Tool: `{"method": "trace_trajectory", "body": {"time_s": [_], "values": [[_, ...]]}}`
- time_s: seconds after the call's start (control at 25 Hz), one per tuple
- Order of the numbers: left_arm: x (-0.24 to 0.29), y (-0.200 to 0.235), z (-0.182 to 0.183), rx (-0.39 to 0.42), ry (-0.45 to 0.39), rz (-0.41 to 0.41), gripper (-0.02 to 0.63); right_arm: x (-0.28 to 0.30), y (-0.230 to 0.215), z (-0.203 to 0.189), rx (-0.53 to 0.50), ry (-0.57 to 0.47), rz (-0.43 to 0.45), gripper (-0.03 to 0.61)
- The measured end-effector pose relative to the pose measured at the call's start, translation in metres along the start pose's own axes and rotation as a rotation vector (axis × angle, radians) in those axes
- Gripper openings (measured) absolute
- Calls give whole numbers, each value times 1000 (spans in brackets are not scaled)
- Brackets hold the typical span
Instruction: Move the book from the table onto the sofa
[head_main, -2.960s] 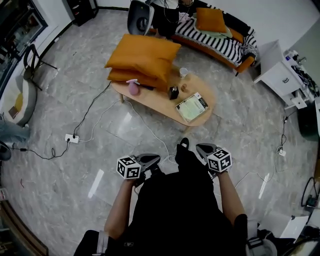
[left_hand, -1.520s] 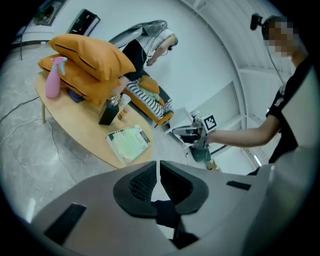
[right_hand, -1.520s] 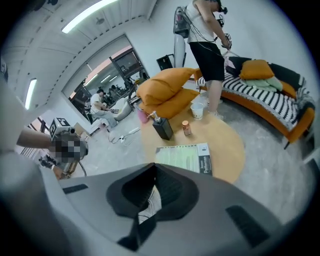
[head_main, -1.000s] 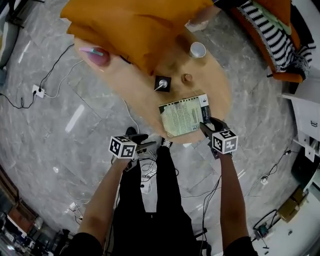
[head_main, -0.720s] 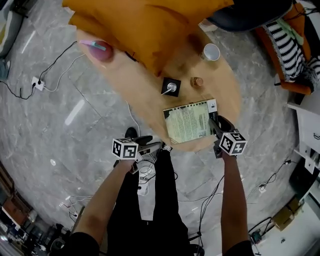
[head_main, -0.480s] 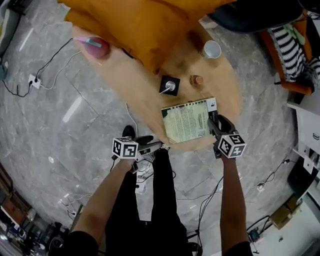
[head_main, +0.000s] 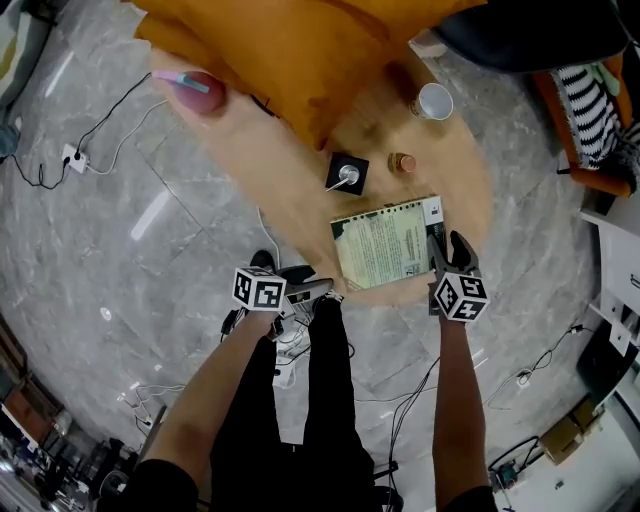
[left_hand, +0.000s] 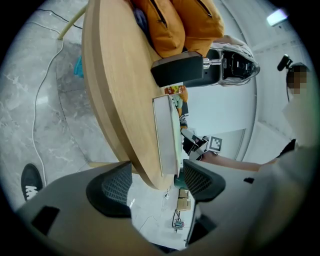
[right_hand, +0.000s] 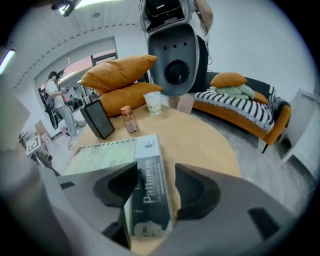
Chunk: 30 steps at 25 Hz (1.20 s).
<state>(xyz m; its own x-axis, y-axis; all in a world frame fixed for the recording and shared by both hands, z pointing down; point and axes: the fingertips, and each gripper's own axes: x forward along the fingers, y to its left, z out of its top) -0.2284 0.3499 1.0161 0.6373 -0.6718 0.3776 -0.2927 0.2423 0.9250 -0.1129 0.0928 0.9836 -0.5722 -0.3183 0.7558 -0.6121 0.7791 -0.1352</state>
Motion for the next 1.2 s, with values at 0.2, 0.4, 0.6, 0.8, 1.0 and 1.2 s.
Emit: {"method": "trace_trajectory", "body": {"time_s": [0.2, 0.4, 0.6, 0.8, 1.0, 1.2], "values": [[1, 2, 0, 7, 5, 1, 313, 3, 17, -5, 70, 17, 117, 229], [-1, 7, -6, -20, -7, -13, 313, 5, 49, -13, 57, 20, 177, 218], [-11, 8, -6, -28, -46, -20, 311, 4, 93, -19, -30, 7, 171, 199], [-16, 6, -5, -39, -66, -41, 311, 3, 112, -22, -39, -5, 125, 199], [-30, 4, 2, -61, -87, -56, 227, 3, 122, -22, -41, -10, 108, 197], [-52, -14, -2, -49, -40, -145, 176, -3, 133, -27, -19, 4, 152, 192]]}}
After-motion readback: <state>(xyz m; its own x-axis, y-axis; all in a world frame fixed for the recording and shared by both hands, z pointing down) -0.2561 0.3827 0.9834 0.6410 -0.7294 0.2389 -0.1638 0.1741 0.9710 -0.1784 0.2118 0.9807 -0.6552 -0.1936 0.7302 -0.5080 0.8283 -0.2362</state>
